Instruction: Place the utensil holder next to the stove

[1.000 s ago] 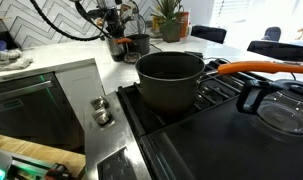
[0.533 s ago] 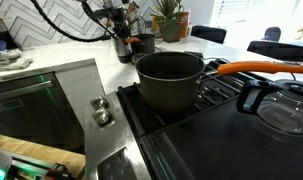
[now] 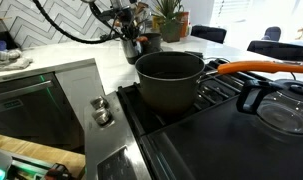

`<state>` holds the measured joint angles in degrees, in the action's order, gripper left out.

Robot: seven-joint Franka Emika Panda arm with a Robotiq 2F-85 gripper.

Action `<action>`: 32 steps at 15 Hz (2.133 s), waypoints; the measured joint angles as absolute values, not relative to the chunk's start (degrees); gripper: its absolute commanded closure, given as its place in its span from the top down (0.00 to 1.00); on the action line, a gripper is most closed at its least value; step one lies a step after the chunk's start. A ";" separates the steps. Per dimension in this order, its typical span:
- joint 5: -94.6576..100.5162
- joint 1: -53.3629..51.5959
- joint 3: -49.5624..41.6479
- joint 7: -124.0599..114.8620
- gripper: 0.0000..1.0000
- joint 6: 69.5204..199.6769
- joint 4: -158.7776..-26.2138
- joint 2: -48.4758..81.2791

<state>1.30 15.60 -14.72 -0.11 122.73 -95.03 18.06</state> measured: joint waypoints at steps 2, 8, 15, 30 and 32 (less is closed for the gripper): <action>1.27 15.82 -14.76 -0.11 0.01 122.95 -95.03 18.14; 0.36 15.69 -12.95 2.16 0.01 122.40 -95.18 17.85; -1.29 15.45 -9.71 8.88 0.01 121.46 -97.41 16.03; -1.76 15.43 -9.78 12.68 1.00 121.08 -99.71 12.84; -1.45 15.42 -9.85 12.45 1.00 121.08 -100.55 11.06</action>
